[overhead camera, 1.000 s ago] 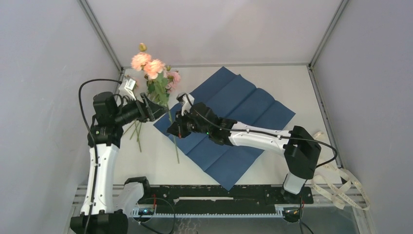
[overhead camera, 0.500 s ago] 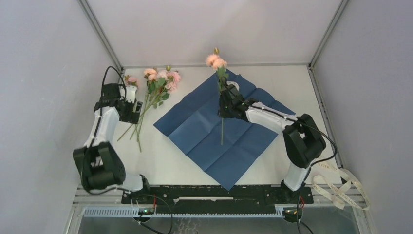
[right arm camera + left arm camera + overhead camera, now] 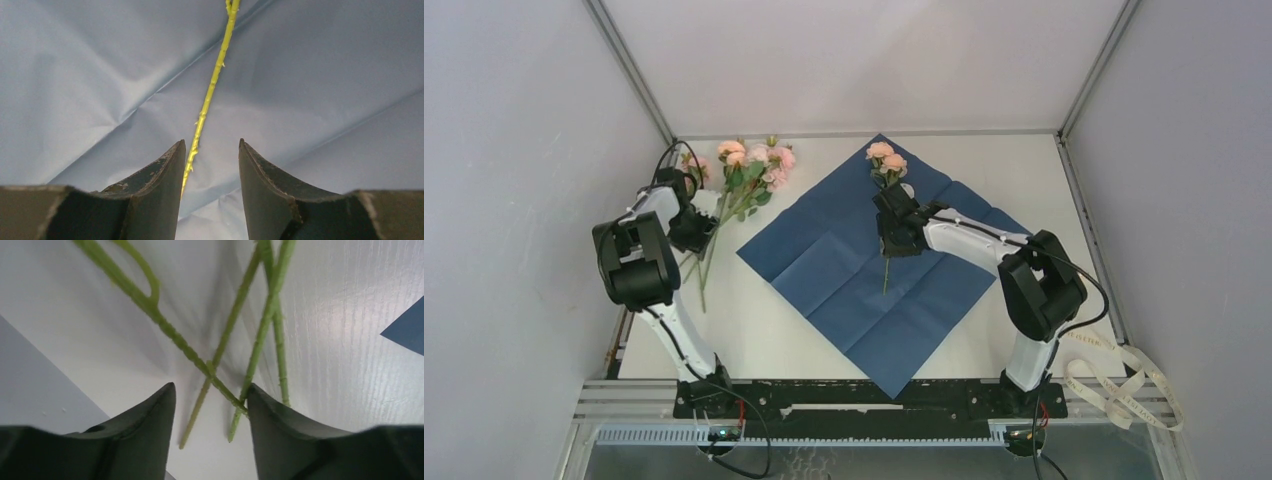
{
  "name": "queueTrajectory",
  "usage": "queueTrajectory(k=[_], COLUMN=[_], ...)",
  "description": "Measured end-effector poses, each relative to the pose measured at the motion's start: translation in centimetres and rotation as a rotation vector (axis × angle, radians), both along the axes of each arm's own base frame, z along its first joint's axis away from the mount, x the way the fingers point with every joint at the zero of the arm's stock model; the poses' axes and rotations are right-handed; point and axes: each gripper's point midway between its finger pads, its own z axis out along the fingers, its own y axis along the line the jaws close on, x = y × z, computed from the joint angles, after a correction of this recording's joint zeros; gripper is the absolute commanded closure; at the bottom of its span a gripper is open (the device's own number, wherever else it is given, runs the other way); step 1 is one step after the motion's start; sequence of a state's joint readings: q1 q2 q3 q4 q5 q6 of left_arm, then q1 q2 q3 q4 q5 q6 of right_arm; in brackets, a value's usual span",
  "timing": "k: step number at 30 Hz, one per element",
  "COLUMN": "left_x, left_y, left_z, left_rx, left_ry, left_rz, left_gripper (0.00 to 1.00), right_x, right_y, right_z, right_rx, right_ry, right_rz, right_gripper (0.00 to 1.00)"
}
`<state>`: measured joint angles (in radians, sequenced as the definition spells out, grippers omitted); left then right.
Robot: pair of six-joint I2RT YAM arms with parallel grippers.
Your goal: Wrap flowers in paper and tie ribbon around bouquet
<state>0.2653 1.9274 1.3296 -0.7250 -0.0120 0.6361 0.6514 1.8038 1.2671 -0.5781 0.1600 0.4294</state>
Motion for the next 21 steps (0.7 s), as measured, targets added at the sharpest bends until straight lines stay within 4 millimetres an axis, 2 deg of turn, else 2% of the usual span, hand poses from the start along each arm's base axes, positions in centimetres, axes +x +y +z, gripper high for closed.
queueTrajectory(k=[6, 15, 17, 21], left_x=[0.1, -1.6, -1.8, -2.1], left_y=[-0.1, -1.0, -1.8, -2.9], left_z=[-0.4, 0.0, 1.1, 5.2], left_rx=[-0.031, -0.098, -0.161, -0.287], left_ry=[0.059, 0.115, 0.087, -0.032], left_rz=[-0.009, -0.011, 0.01, 0.081], left_gripper=[0.98, 1.0, 1.0, 1.0], right_x=[-1.0, -2.0, -2.2, -2.9], right_y=[0.8, 0.8, 0.5, 0.1], right_z=[1.7, 4.9, 6.0, 8.0], right_rx=[-0.005, -0.01, -0.017, -0.025], right_ry=[-0.031, -0.101, -0.128, -0.178], right_rz=[0.037, 0.061, 0.062, 0.072], right_gripper=[0.48, 0.48, 0.48, 0.47])
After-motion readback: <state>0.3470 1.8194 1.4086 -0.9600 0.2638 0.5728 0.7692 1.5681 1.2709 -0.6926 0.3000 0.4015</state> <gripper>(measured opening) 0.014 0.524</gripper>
